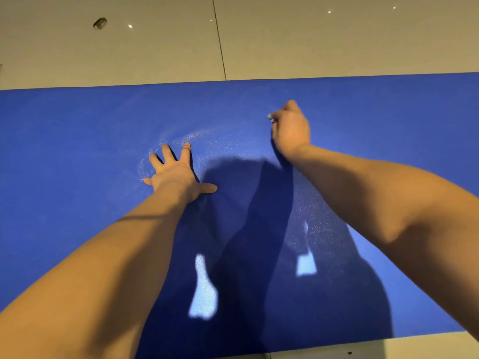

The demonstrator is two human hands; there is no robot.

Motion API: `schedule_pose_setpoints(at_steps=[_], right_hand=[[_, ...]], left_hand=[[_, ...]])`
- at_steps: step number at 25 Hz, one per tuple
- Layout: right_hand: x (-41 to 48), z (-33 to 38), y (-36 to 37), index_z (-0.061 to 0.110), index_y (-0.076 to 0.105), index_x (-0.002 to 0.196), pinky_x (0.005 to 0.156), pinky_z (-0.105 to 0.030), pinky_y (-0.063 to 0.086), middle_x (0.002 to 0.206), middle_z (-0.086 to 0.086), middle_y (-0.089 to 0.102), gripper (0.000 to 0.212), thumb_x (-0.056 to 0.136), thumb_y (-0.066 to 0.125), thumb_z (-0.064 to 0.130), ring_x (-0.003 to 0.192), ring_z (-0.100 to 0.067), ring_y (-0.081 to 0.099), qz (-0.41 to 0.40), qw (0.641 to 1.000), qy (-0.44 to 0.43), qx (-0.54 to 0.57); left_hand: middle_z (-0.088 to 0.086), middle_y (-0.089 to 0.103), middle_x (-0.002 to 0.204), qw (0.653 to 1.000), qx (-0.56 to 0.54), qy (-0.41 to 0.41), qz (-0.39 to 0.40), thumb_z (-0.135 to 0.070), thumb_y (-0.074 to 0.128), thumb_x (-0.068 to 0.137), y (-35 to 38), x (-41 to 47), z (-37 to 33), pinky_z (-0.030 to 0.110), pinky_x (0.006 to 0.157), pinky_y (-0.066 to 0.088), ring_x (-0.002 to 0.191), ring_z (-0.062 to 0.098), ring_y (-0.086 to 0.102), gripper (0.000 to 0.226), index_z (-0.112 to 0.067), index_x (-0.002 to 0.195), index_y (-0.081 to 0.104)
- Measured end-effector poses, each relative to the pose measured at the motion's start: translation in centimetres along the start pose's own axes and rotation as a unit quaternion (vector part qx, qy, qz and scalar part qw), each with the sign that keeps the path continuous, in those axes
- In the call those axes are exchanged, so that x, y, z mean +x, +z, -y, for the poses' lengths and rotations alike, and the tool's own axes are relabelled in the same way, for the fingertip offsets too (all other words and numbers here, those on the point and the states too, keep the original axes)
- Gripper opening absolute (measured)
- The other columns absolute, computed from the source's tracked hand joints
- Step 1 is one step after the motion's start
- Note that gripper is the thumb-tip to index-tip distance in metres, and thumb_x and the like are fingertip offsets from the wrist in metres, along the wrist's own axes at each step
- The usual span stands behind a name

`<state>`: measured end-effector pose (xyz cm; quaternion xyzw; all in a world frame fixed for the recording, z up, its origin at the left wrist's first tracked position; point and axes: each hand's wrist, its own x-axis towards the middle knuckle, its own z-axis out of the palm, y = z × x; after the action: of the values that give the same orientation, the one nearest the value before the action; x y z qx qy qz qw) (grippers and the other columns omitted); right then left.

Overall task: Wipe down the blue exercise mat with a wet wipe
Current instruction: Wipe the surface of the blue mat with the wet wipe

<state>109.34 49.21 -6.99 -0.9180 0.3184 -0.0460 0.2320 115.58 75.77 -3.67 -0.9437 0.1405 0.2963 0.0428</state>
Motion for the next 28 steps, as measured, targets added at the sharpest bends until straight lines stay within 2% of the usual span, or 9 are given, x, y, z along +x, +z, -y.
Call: schedule_pose_setpoints(at_steps=[5, 7, 10, 14, 19, 21, 23, 25, 28], right_hand=[[1.0, 2.3, 0.9, 0.008, 0.068, 0.116, 0.084, -0.032, 0.049, 0.127, -0.012, 0.050, 0.026, 0.101, 0.047, 0.011, 0.097, -0.030, 0.063, -0.032, 0.993, 0.110, -0.015], [0.6, 5.7, 2.7, 0.007, 0.069, 0.114, 0.081, -0.027, 0.044, 0.123, -0.013, 0.053, 0.026, 0.099, 0.048, 0.010, 0.097, -0.028, 0.060, -0.003, 0.998, 0.062, 0.011], [-1.5, 10.4, 5.5, 0.012, 0.060, 0.092, 0.067, -0.029, 0.038, 0.094, -0.003, 0.055, 0.008, 0.095, 0.052, 0.012, 0.080, -0.024, 0.050, 0.099, 0.992, -0.031, 0.073], [-1.2, 9.5, 4.8, 0.012, 0.047, 0.083, 0.070, -0.038, 0.038, 0.092, -0.005, 0.052, 0.014, 0.093, 0.053, 0.020, 0.082, -0.024, 0.049, 0.073, 0.990, -0.102, 0.062], [3.5, 0.8, 0.8, 0.023, 0.042, 0.075, 0.073, -0.040, 0.042, 0.102, -0.014, 0.057, 0.016, 0.087, 0.051, 0.017, 0.081, -0.025, 0.046, -0.014, 0.993, 0.084, 0.086], [4.3, -0.1, 1.2, 0.030, 0.035, 0.071, 0.073, -0.036, 0.036, 0.099, -0.009, 0.052, 0.026, 0.085, 0.048, 0.013, 0.081, -0.022, 0.040, -0.035, 0.991, 0.107, 0.075], [4.3, 1.6, 2.7, 0.025, 0.038, 0.073, 0.070, -0.036, 0.037, 0.099, -0.007, 0.055, 0.020, 0.084, 0.045, 0.010, 0.078, -0.021, 0.045, -0.057, 0.987, 0.129, 0.076], [3.6, 4.8, 4.3, 0.025, 0.041, 0.075, 0.067, -0.031, 0.040, 0.104, -0.007, 0.060, 0.022, 0.085, 0.042, 0.006, 0.078, -0.016, 0.050, -0.047, 0.992, 0.090, 0.075], [2.4, 8.8, 6.4, 0.041, 0.027, 0.072, 0.073, -0.010, 0.029, 0.105, -0.002, 0.047, 0.051, 0.090, 0.049, -0.001, 0.080, 0.006, 0.036, 0.008, 0.994, -0.093, 0.056]], left_hand=[[-0.001, -0.012, 0.165, 1.000, -0.008, -0.001, 0.000, -0.077, 0.081, 0.057, 0.1, 0.2, -0.1, 0.070, 0.107, 0.034, 0.151, 0.037, -0.007, 0.135, -0.045, 0.157, -0.005], [-0.001, -0.010, 0.164, 1.000, -0.009, -0.001, -0.001, -0.076, 0.081, 0.056, 0.1, 0.3, -0.1, 0.070, 0.106, 0.034, 0.151, 0.037, -0.006, 0.135, -0.045, 0.156, -0.003], [-0.002, -0.007, 0.163, 1.000, -0.005, 0.000, -0.004, -0.077, 0.082, 0.053, 0.2, 0.4, -0.1, 0.070, 0.104, 0.036, 0.150, 0.038, -0.003, 0.136, -0.045, 0.156, -0.002], [-0.001, -0.006, 0.162, 1.000, 0.000, -0.002, -0.002, -0.078, 0.081, 0.054, 0.2, 0.3, -0.1, 0.070, 0.104, 0.036, 0.149, 0.038, -0.003, 0.136, -0.045, 0.156, -0.002], [-0.001, -0.007, 0.162, 1.000, -0.009, -0.001, -0.001, -0.077, 0.082, 0.053, 0.2, 0.4, 0.1, 0.069, 0.105, 0.035, 0.150, 0.038, -0.005, 0.135, -0.045, 0.155, -0.001], [-0.001, -0.008, 0.162, 1.000, -0.012, -0.001, 0.001, -0.077, 0.082, 0.053, 0.2, 0.5, -0.1, 0.069, 0.105, 0.035, 0.150, 0.038, -0.005, 0.136, -0.045, 0.155, -0.001], [-0.002, -0.009, 0.162, 1.000, -0.011, -0.004, 0.000, -0.077, 0.082, 0.052, 0.2, 0.5, -0.1, 0.069, 0.105, 0.035, 0.150, 0.038, -0.006, 0.137, -0.046, 0.155, -0.002], [-0.001, -0.008, 0.162, 1.000, -0.006, -0.005, -0.001, -0.077, 0.083, 0.052, 0.2, 0.5, -0.2, 0.069, 0.104, 0.035, 0.150, 0.038, -0.005, 0.137, -0.046, 0.155, -0.001], [-0.001, -0.008, 0.162, 1.000, -0.006, -0.005, -0.001, -0.076, 0.083, 0.052, 0.1, 0.5, -0.2, 0.070, 0.104, 0.035, 0.149, 0.038, -0.004, 0.136, -0.046, 0.155, -0.001]])
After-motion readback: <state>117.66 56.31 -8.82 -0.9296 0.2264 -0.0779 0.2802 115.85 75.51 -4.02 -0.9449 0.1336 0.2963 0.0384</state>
